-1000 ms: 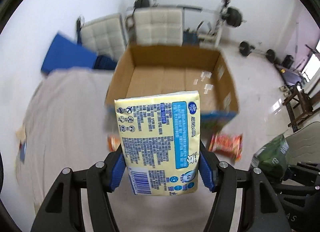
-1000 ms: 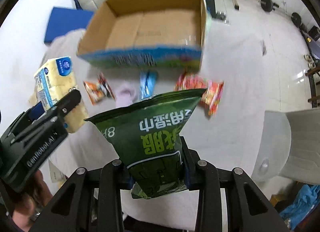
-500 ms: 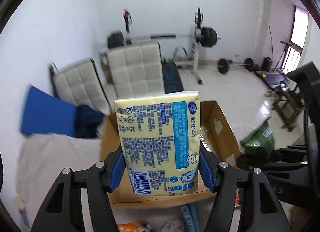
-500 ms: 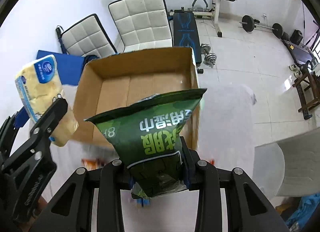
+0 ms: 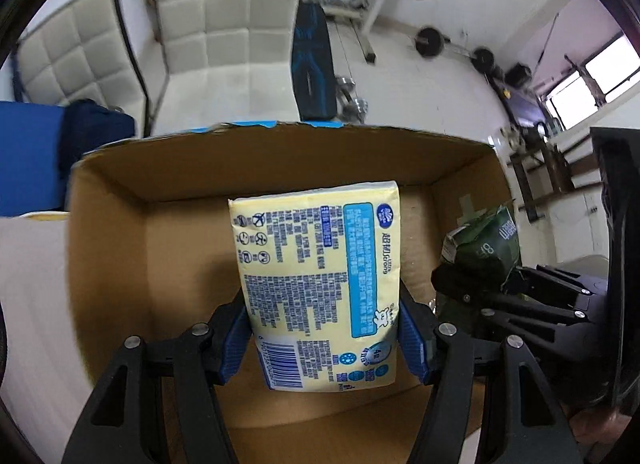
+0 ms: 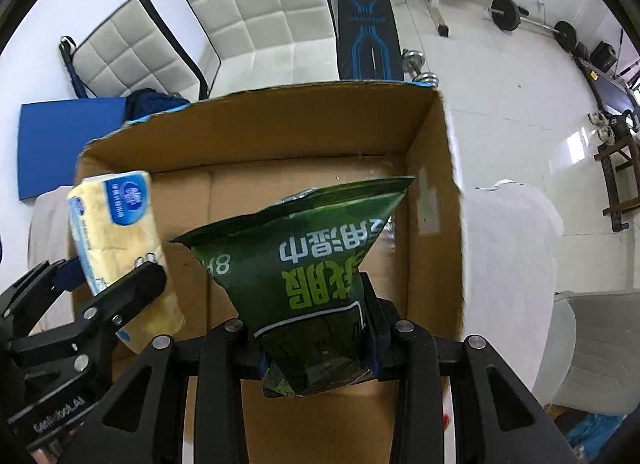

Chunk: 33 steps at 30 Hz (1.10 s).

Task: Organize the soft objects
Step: 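Carry both items into the cardboard box and open both tools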

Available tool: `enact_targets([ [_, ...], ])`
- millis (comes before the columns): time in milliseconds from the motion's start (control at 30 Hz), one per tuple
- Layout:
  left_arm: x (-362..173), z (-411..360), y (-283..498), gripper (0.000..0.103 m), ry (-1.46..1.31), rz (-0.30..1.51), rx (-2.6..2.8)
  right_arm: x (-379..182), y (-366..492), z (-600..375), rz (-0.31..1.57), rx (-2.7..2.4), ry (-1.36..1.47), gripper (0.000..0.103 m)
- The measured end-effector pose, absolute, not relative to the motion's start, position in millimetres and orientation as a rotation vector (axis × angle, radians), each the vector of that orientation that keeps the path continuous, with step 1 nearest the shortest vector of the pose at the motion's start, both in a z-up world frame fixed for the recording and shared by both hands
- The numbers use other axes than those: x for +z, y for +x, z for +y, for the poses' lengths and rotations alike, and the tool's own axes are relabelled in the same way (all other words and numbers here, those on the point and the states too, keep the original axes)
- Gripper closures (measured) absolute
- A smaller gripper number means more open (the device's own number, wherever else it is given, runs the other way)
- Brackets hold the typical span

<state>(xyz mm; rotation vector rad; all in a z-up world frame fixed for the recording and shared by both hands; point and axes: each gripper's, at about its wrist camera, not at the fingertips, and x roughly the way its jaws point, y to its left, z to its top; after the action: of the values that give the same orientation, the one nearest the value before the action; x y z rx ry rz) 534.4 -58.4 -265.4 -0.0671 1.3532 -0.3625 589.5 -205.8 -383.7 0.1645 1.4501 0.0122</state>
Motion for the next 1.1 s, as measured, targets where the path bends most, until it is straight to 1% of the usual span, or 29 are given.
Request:
enact_targets([
  [233,-288.4,-56.6,564.7,0.042,-0.121,1.461,-0.437,-418.9,624.0,-211.4,1.491,-0.009,0.186,0.066],
  [533,-302.7,-55.4,574.5,0.041,-0.147,1.547,-0.409,-436.8,639.2,-211.5,1.537,-0.028,0.172,0.064],
  [600,-305.2,-49.1,574.3,0.041,-0.187,1.573,-0.375,-437.9,640.9,-211.6,1.533,-0.035,0.176,0.053],
  [633,-302.7,-47.4,573.1,0.041,-0.194,1.571,-0.366,-436.6,640.0,-213.9,1.529,-0.037,0.183,0.049],
  [667,-298.2,-46.8,571.1,0.041,-0.177,1.558,-0.354,-436.4,640.5,-215.4,1.527,-0.041,0.189,0.041],
  [700,-294.8,-46.6,569.0,0.04,-0.161,1.546,-0.344,-435.4,639.9,-215.6,1.528,-0.038,0.194,0.038],
  [733,-290.2,-47.0,565.9,0.036,-0.145,1.535,-0.342,-434.5,639.0,-216.3,1.528,-0.036,0.2,0.038],
  [833,-278.6,-46.0,554.8,0.032,-0.099,1.501,-0.311,-426.3,630.3,-213.4,1.523,-0.041,0.163,0.037],
  [867,-277.1,-45.4,552.0,0.023,-0.088,1.485,-0.3,-422.8,625.6,-210.6,1.522,-0.042,0.151,0.035],
  [933,-269.9,-40.9,543.0,0.011,-0.057,1.45,-0.253,-414.0,614.2,-207.2,1.512,-0.062,0.122,0.034],
  [967,-269.0,-39.6,539.0,0.009,-0.052,1.437,-0.243,-410.3,608.0,-206.5,1.505,-0.065,0.118,0.034],
  [1033,-262.2,-35.4,530.0,0.008,-0.043,1.411,-0.218,-404.2,597.4,-208.4,1.498,-0.078,0.119,0.023],
  [1067,-256.5,-33.0,523.6,0.003,-0.04,1.391,-0.205,-401.8,591.2,-208.6,1.487,-0.083,0.118,0.017],
  [1100,-253.4,-31.7,518.9,0.001,-0.038,1.374,-0.198,-397.6,583.3,-207.7,1.477,-0.08,0.119,0.008],
])
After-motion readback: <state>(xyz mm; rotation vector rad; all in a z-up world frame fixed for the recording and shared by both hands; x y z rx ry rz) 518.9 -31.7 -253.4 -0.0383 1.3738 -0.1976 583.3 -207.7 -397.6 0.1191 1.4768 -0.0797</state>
